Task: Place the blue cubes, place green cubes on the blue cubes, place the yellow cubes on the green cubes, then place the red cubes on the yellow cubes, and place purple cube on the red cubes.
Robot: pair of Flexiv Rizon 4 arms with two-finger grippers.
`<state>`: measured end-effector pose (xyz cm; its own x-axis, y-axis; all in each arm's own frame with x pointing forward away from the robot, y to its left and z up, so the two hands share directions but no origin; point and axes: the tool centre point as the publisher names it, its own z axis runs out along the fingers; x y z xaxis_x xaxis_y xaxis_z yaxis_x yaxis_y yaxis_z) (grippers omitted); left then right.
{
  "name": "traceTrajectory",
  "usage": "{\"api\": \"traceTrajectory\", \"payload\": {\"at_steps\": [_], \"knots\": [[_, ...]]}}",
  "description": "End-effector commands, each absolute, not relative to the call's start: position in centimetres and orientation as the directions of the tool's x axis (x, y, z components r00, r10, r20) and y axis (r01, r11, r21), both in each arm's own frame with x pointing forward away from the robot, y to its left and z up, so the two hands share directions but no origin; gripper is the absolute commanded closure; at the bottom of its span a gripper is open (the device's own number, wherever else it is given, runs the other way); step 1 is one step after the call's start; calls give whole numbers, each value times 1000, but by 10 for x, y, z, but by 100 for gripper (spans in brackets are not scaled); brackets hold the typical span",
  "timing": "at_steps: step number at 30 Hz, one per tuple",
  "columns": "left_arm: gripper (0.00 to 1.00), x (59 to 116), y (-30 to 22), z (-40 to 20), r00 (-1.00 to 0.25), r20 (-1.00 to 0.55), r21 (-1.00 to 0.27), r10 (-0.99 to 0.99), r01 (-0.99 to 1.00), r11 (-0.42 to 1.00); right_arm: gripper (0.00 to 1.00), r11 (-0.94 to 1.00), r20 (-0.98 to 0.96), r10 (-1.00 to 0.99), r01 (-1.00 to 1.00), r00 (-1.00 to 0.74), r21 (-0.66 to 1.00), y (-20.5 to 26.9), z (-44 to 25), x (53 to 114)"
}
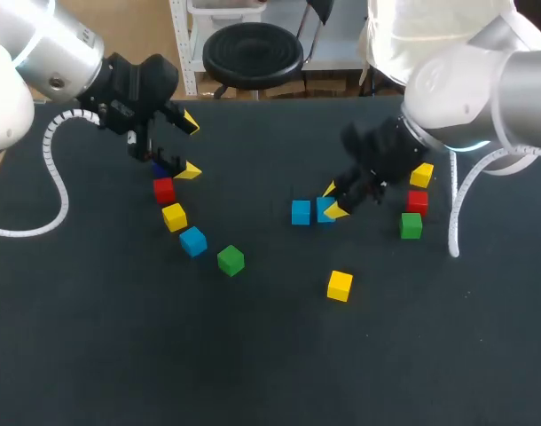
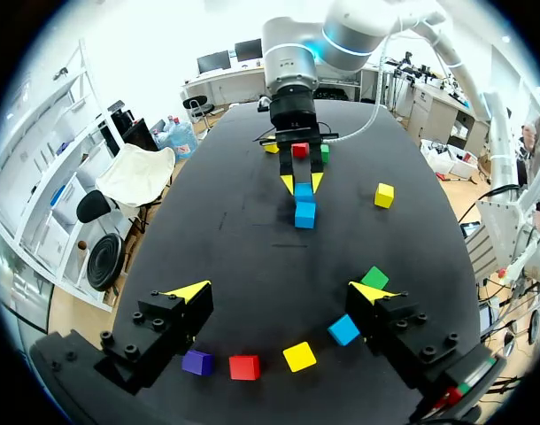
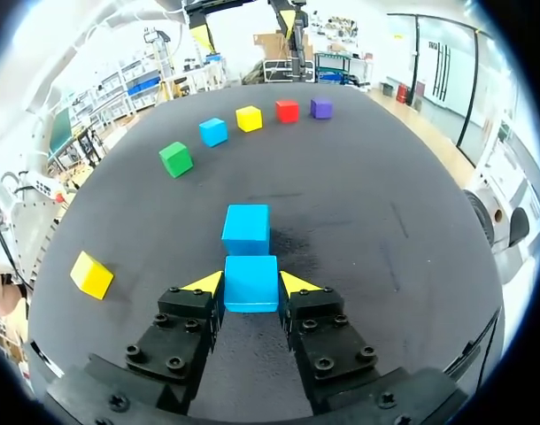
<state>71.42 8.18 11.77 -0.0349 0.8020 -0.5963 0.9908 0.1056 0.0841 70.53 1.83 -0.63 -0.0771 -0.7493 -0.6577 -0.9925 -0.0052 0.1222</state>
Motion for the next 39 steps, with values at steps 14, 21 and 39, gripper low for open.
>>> {"api": "traceTrajectory", "payload": {"at_steps": [14,21,39], "knots": [[0,714,82,118,-35,-595,83,803,991,105,100,-12,-662,-746,-992,-76,128,18,-9,703],[0,714,82,118,-35,-595,83,803,991,105,100,-15,-665,-744,-992,-71,123,19,-8,704],[0,714,82,118,-35,-595,83,803,991,105,100,-5,-670,-738,-992,-82,127,18,-7,700]]}}
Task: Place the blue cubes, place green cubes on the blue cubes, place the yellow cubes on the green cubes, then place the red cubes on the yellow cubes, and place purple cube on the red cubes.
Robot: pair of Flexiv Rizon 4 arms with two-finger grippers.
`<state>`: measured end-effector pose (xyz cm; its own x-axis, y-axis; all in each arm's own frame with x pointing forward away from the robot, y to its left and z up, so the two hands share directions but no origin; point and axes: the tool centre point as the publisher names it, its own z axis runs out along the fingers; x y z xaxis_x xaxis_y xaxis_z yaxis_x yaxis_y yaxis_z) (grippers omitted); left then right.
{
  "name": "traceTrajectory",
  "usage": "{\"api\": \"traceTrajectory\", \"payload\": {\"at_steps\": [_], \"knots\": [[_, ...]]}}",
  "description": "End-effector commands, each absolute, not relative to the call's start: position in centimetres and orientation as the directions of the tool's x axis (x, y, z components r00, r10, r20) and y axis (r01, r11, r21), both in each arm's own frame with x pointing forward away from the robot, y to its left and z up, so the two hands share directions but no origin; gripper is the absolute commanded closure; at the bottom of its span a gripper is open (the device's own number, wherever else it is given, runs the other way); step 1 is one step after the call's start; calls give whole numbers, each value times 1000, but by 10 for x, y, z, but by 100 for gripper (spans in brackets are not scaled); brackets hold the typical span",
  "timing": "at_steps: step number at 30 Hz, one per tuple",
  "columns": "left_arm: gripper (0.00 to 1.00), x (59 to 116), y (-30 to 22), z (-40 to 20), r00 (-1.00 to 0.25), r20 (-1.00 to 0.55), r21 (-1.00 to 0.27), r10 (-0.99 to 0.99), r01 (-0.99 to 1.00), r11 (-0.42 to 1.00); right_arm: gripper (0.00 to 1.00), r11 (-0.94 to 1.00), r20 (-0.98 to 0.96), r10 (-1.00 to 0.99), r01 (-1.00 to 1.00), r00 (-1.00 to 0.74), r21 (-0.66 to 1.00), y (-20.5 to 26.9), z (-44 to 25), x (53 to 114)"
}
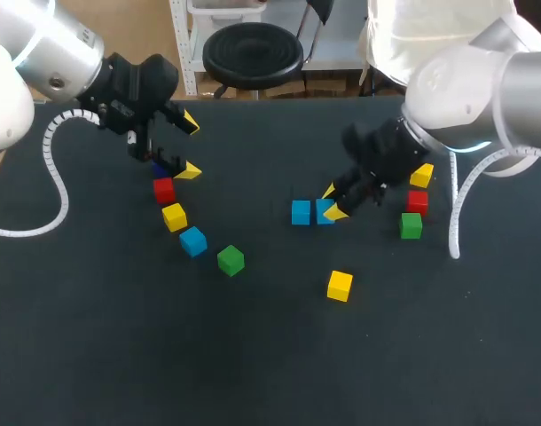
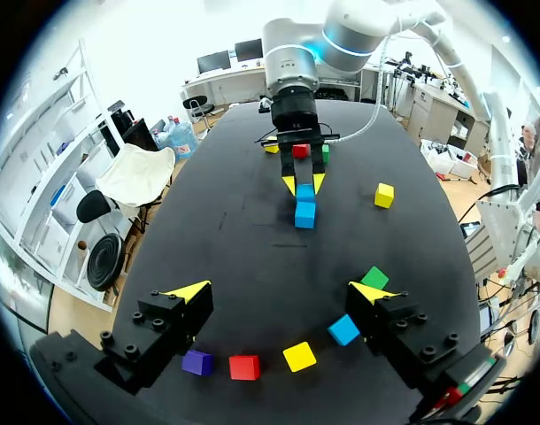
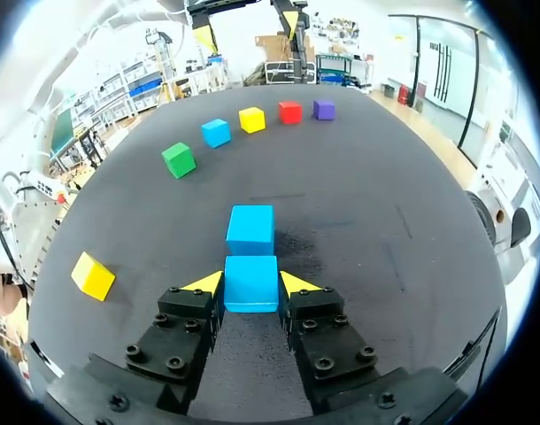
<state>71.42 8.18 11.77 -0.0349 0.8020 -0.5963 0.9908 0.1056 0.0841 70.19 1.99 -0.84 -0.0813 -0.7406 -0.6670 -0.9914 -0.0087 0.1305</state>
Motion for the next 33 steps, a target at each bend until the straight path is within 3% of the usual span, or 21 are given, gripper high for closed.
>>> {"api": "traceTrajectory", "payload": {"at_steps": [1,33], "knots": [[0,714,82,118,-35,-595,83,803,991,105,100,-4,-670,-738,-992,-82,126,18,-7,700],[0,714,82,118,-35,-595,83,803,991,105,100,-16,-670,-739,-991,-76,130,19,-7,699]]}}
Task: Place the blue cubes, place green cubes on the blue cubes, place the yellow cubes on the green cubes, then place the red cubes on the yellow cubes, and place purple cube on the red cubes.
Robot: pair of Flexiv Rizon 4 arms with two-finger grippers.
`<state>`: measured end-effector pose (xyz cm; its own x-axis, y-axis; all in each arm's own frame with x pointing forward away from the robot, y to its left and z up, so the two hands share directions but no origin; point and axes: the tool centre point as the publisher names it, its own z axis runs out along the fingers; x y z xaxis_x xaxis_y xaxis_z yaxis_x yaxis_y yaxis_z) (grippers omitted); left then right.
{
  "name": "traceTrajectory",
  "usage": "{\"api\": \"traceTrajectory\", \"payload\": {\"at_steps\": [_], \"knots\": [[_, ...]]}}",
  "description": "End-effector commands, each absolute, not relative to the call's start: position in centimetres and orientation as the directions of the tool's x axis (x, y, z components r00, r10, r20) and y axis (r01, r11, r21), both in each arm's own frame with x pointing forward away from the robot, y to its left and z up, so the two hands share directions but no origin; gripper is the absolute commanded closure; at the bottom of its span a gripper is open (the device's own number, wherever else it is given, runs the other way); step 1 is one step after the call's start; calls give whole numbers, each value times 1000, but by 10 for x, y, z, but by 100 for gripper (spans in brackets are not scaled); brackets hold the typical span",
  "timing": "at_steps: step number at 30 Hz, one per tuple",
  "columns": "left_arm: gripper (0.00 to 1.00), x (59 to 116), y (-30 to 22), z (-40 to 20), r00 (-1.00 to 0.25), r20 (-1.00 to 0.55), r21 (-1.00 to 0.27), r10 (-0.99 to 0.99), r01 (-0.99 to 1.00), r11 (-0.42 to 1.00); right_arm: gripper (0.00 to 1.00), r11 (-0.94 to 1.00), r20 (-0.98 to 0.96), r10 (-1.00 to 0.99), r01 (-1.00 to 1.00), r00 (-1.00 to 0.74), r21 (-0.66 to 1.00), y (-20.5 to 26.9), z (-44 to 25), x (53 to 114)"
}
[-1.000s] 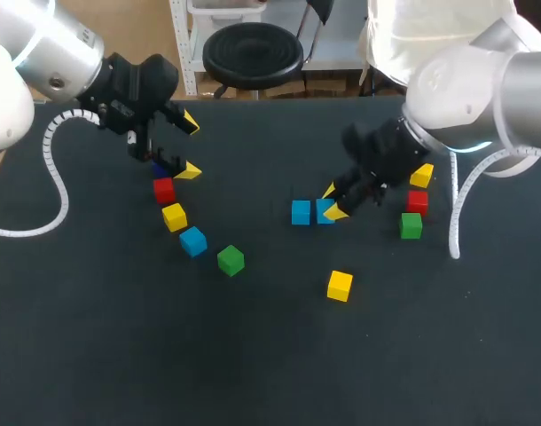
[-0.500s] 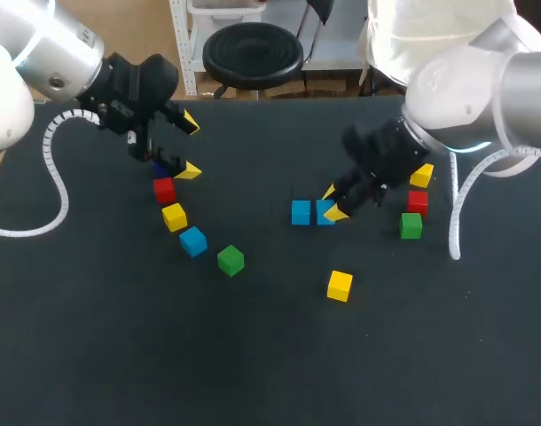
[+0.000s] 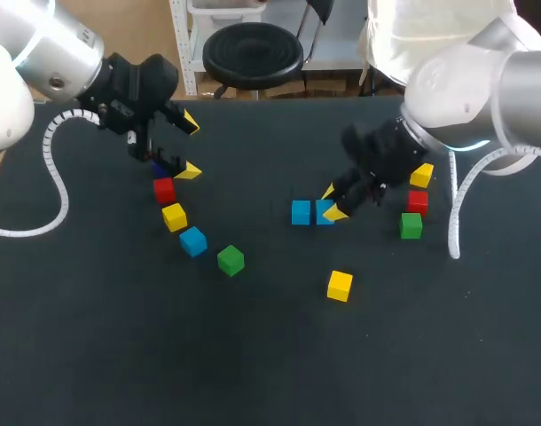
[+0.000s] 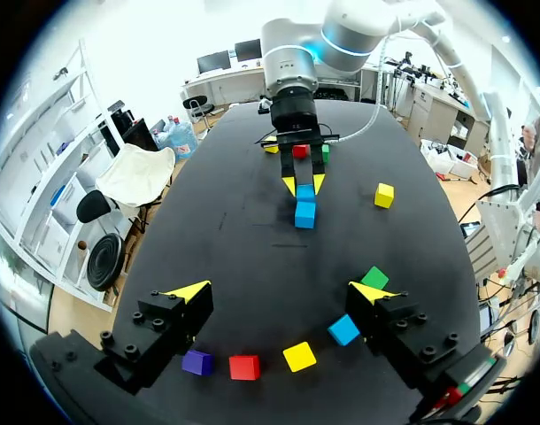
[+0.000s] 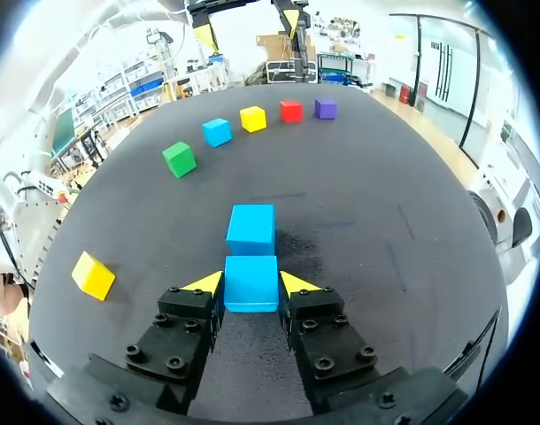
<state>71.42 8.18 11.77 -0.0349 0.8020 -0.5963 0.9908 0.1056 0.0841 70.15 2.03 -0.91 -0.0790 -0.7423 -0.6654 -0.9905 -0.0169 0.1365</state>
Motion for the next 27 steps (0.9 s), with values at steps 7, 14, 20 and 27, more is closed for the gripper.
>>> {"api": "traceTrajectory", "payload": {"at_steps": [7,14,20,27], "knots": [[0,714,82,118,-35,-595,83,803,991,105,100,-22,-675,-734,-992,-71,127,18,-9,699],[0,714,82,118,-35,-595,83,803,991,105,100,-29,-680,-730,-991,-69,131,18,-10,701],[0,714,82,118,-35,-595,83,803,991,105,100,-29,-681,-729,-991,-71,134,18,-11,701],[0,714,82,118,-35,-595,83,803,991,105,100,-30,-685,-724,-990,-76,141,17,-11,700]]}}
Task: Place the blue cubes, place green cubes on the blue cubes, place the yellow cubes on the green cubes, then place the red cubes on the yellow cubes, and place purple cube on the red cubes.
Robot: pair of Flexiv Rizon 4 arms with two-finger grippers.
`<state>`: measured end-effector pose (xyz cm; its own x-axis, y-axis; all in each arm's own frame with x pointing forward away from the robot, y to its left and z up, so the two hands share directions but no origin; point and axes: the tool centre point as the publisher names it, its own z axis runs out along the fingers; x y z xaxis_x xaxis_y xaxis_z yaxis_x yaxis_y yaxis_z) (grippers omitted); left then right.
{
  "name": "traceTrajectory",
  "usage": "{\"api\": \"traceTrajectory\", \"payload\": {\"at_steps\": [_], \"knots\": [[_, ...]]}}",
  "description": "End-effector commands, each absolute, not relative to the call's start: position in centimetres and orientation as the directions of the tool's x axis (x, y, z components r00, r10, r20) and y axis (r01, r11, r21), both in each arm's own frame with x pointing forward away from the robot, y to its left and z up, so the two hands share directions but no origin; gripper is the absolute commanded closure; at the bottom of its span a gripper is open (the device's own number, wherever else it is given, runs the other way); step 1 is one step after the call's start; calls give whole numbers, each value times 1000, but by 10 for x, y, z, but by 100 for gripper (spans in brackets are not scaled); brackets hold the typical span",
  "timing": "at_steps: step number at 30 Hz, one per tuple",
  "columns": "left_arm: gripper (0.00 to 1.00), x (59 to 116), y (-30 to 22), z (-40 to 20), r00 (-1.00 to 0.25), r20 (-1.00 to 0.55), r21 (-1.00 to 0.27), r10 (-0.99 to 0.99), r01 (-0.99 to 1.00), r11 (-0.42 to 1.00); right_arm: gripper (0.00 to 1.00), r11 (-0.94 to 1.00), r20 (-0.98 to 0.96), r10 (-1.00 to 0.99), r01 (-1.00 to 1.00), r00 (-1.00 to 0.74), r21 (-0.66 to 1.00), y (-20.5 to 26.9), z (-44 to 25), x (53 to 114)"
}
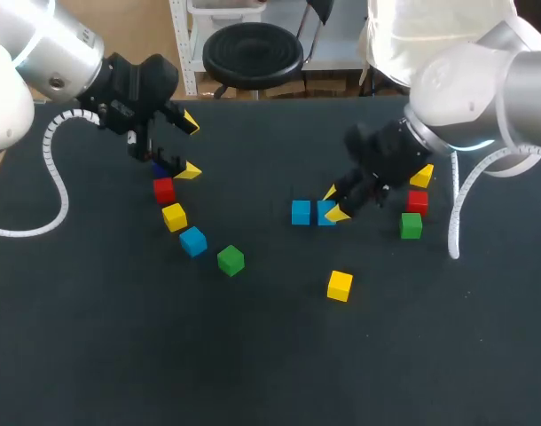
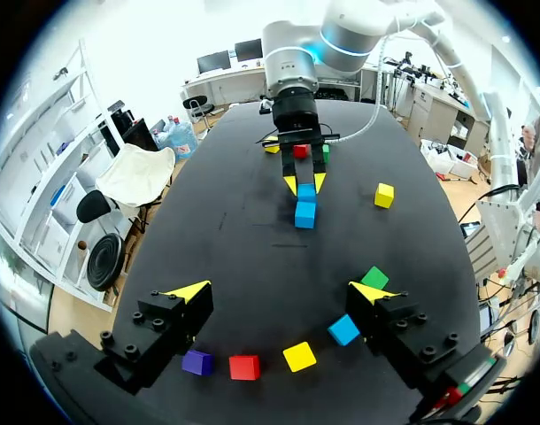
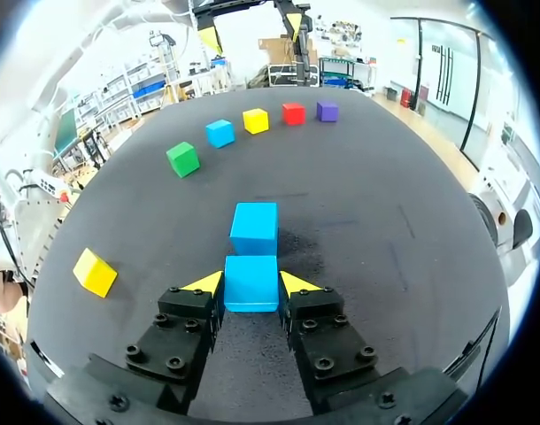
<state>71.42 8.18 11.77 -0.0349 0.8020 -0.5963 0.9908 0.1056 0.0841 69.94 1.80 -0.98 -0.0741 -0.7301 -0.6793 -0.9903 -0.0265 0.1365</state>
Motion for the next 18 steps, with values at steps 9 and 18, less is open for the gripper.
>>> {"api": "traceTrajectory", "payload": {"at_steps": [9,18], "knots": [[0,714,82,118,-35,-595,83,803,991,105,0,-38,-691,-719,-988,-76,148,16,-11,698],[0,714,82,118,-35,-595,83,803,991,105,0,-18,-672,-736,-990,-84,143,10,-7,695]]}}
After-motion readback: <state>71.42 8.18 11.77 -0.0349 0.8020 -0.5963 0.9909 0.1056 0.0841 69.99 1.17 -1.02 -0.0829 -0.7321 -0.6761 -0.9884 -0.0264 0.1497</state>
